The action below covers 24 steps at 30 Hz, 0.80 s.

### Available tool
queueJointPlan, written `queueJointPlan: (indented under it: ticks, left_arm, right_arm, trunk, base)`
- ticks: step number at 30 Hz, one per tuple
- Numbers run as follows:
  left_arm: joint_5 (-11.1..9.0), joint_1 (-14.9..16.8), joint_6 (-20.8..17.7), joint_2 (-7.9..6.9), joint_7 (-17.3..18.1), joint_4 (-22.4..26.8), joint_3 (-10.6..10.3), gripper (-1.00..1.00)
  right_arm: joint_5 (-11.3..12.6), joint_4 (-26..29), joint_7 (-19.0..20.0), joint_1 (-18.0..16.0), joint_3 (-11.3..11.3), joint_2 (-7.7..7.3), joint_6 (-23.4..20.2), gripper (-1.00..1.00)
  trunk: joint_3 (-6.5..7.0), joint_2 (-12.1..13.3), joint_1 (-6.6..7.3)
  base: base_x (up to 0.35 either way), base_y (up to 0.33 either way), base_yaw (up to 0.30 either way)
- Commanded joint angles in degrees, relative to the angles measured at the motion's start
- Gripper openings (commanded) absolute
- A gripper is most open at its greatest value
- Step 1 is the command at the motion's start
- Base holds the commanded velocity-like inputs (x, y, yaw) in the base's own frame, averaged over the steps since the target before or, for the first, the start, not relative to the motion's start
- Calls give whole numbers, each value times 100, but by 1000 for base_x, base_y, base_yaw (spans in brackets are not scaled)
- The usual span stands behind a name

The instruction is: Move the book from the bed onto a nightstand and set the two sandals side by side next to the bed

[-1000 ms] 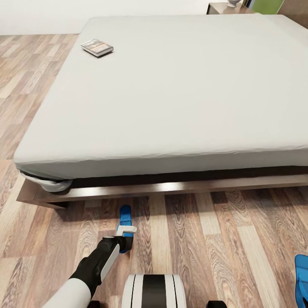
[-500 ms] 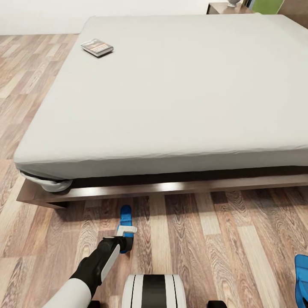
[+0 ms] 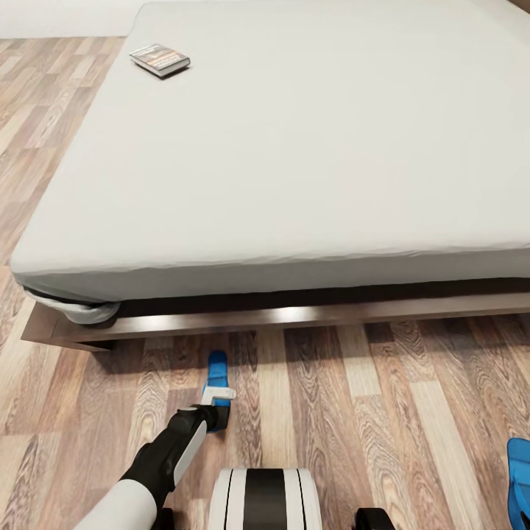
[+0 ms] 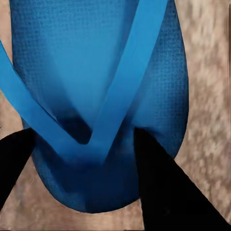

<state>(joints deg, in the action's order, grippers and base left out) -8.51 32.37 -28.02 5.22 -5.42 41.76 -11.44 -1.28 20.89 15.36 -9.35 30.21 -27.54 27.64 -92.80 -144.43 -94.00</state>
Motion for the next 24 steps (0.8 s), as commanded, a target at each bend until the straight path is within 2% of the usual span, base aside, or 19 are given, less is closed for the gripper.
queueJointPlan:
  ticks: [1, 9, 24]
  left_arm:
    - [-62, 0, -5, -4, -56, 8, -29, 100]
    - [-63, 0, 17, 2, -62, -8, -48, 100]
    - [-60, 6, -5, 5, -57, -5, -58, 100]
  right_arm:
    - [-12, -6, 39, -5, 46, 3, 14, -100]
    - [-12, -12, 40, -5, 42, 3, 14, -100]
    - [-19, -61, 37, -5, 18, 3, -7, -100]
  trunk:
    - [-3, -1, 1]
    - [-3, -1, 1]
    - [330, 19, 40]
  base:
    - [0, 0, 0]
    - [0, 0, 0]
    - [0, 0, 0]
